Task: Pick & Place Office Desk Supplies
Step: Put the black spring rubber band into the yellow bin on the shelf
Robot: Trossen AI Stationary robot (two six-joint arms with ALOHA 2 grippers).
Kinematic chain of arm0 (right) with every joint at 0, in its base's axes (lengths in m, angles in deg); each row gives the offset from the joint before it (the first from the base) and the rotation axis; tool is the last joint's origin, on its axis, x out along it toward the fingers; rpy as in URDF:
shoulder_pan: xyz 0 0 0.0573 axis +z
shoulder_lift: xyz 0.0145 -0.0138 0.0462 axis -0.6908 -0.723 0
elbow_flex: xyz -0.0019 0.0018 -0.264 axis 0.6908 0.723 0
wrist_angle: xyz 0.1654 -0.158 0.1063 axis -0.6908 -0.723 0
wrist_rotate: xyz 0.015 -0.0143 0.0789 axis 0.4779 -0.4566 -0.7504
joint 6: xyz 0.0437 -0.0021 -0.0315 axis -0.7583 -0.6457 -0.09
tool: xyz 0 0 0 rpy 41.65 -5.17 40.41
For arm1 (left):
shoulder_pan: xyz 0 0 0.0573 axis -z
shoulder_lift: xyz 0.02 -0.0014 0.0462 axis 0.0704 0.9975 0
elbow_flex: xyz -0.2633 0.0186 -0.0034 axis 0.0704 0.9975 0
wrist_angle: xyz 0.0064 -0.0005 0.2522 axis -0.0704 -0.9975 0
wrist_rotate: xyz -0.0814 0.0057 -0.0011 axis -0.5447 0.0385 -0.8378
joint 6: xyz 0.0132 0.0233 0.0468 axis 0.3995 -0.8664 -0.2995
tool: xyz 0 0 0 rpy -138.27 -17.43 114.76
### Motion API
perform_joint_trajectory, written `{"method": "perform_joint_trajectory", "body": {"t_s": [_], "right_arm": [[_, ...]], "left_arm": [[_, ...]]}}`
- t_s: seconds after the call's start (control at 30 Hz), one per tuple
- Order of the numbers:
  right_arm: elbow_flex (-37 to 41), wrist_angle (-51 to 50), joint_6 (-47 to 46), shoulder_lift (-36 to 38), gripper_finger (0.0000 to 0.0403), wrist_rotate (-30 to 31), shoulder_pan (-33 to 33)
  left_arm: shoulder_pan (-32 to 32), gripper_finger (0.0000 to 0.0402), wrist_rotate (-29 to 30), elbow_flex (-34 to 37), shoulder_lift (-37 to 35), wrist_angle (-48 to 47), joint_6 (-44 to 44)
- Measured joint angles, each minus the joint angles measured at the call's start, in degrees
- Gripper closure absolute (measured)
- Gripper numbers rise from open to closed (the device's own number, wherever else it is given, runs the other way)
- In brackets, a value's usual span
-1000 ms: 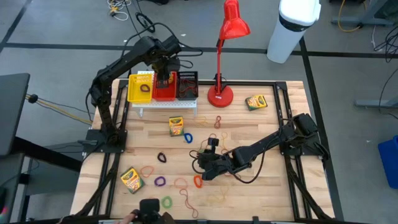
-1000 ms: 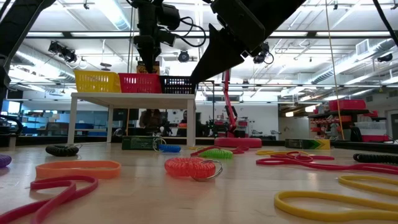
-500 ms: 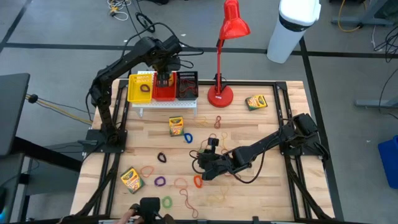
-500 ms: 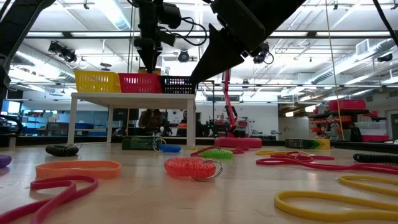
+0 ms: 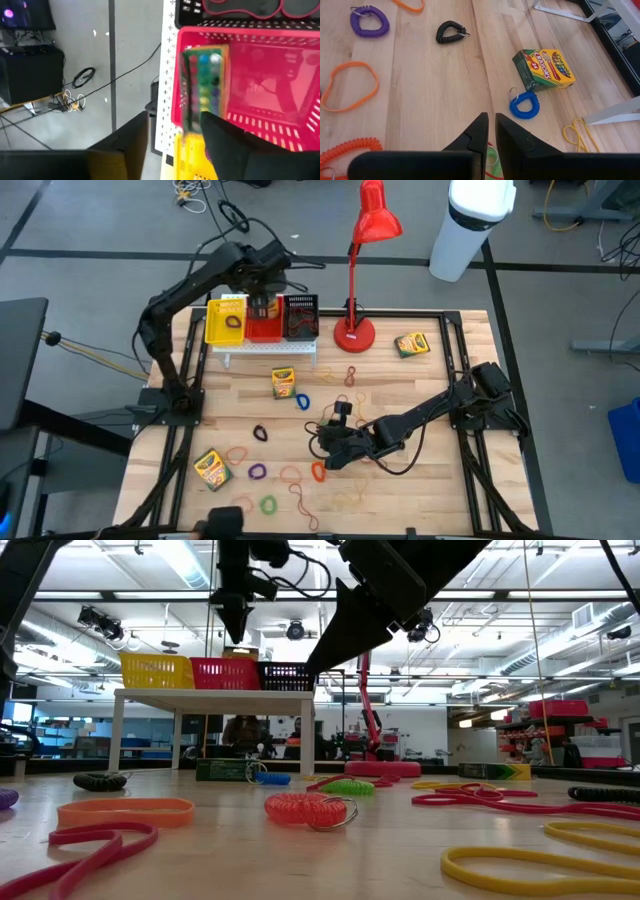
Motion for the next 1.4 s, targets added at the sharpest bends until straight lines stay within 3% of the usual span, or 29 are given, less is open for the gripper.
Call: {"method": "perform_joint_trajectory", "body": {"t_s": [0.1, 0.23, 0.37, 0.5, 0.63, 0.83, 1.03, 1.2, 1.33, 1.4], "right_arm": [[0.3, 0.8, 0.1, 0.0, 0.0359, 2.3, 0.0], [7.2, 14.0, 3.1, -0.1, 0.0367, 5.6, -0.7], [15.7, 30.9, 2.8, -0.1, 0.0396, -1.3, -3.2], [21.3, 40.9, 0.9, 0.8, 0.0391, -2.9, -4.2], [24.0, 42.3, 0.4, 3.8, 0.0399, -1.6, -4.1], [25.7, 41.2, -1.1, 8.2, 0.0383, -2.1, -4.1], [25.7, 32.9, -3.2, 11.5, 0.0387, -2.5, -4.1], [25.7, 27.9, -6.4, 12.8, 0.0398, -2.5, -4.1], [26.0, 28.3, -6.3, 12.8, 0.0397, -2.1, -4.0], [27.9, 31.9, -5.6, 12.8, 0.0399, 1.5, -2.7]], "left_arm": [[-0.1, 0.0261, -1.0, 0.0, -2.5, -0.7, 2.6], [0.0, 0.0330, -7.3, 0.1, -6.8, -0.8, 9.9], [1.0, 0.0391, -14.5, 4.6, -12.4, 5.3, 18.2], [5.1, 0.0396, -16.1, 17.5, -21.3, 18.6, 21.4], [9.2, 0.0395, -16.3, 35.1, -31.4, 36.2, 24.4], [14.6, 0.0392, -16.2, 62.1, -44.5, 64.4, 27.0], [19.8, 0.0392, -16.2, 82.6, -50.5, 90.8, 27.5], [23.7, 0.0392, -22.0, 94.1, -49.8, 108.7, 30.9], [24.6, 0.0391, -26.4, 96.4, -46.5, 114.8, 32.1], [26.1, 0.0391, -30.0, 96.5, -45.1, 116.3, 32.0]]}}
